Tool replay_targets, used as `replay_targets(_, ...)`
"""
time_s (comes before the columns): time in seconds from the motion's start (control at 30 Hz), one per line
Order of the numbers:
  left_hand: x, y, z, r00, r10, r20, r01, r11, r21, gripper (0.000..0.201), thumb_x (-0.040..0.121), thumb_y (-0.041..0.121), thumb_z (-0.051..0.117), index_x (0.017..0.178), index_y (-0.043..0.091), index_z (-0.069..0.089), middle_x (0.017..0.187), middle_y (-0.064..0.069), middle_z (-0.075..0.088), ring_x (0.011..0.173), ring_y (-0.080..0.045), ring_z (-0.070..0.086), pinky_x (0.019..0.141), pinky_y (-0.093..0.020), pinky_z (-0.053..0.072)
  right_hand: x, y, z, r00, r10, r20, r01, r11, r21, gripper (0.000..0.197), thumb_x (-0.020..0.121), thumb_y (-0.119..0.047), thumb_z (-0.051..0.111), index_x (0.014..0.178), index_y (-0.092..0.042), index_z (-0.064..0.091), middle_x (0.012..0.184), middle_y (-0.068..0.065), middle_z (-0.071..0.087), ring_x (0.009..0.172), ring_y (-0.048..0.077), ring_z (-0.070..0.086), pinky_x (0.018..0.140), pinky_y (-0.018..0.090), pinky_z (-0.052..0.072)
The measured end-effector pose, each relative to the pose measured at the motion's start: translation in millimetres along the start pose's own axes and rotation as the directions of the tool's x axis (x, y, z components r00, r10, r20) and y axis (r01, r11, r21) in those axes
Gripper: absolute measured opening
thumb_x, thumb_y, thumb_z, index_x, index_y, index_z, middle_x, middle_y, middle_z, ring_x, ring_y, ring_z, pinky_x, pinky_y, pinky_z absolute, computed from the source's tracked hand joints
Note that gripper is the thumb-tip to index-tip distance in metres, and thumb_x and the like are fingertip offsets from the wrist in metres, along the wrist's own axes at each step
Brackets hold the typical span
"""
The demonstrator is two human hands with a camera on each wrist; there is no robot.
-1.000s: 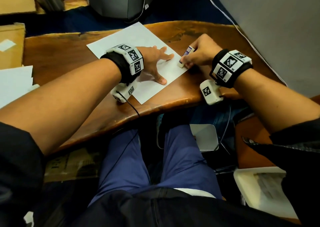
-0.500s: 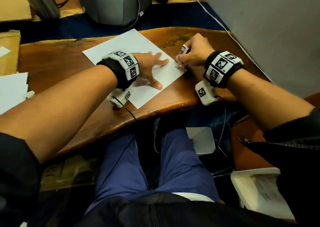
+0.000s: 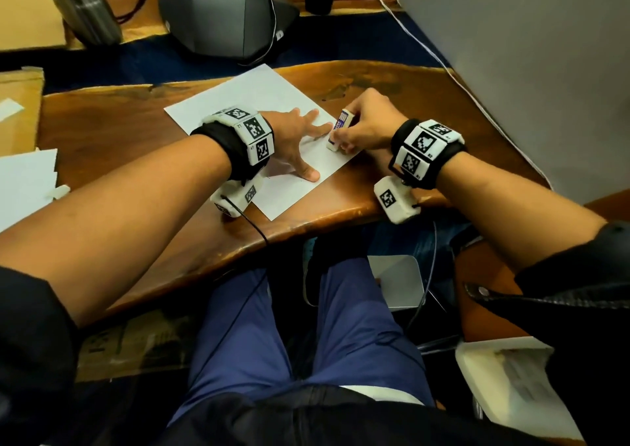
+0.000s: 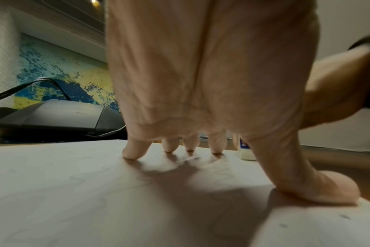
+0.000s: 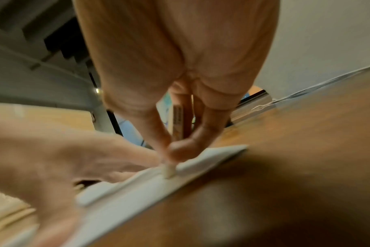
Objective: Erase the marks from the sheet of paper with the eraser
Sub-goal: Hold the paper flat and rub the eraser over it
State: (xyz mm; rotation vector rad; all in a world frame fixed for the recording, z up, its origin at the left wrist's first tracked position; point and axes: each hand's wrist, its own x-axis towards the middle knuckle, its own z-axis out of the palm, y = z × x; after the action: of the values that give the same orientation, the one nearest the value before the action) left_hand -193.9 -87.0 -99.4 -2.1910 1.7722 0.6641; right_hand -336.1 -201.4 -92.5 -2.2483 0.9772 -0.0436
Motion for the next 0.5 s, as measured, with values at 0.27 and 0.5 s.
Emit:
replay_targets(0.27,2,-1,2,1.000,0.018,-0.017,-0.018,1.000,0.019,0.113,0.070,0.070,0.067,0.154,0.041,-0.003,0.164,0.005,-0.012,0.151,-0.025,-0.006,0.120,-0.054,0.009,15,4,-13,0.985,0.053,-0.165,-0.072,0.991,-0.109,0.034,0.077,-0.028,0.083,0.102,-0.007,0.073,0.098,0.009,0.072,0.082,0.016,0.069,0.056,0.018,0.049)
replay_targets(0.5,3,-2,2,1.000,0.017,-0.013,-0.017,1.000,0.013,0.114,0.069,0.072,0.067,0.154,0.041,-0.003,0.163,0.006,-0.013,0.151,-0.025,-0.007,0.120,-0.054,0.008,19,6,-19,0.969,0.111,-0.219,-0.144,0.980,-0.140,0.045,0.075,-0.029,0.084,0.111,-0.008,0.069,0.105,0.009,0.070,0.090,0.019,0.070,0.068,0.024,0.056)
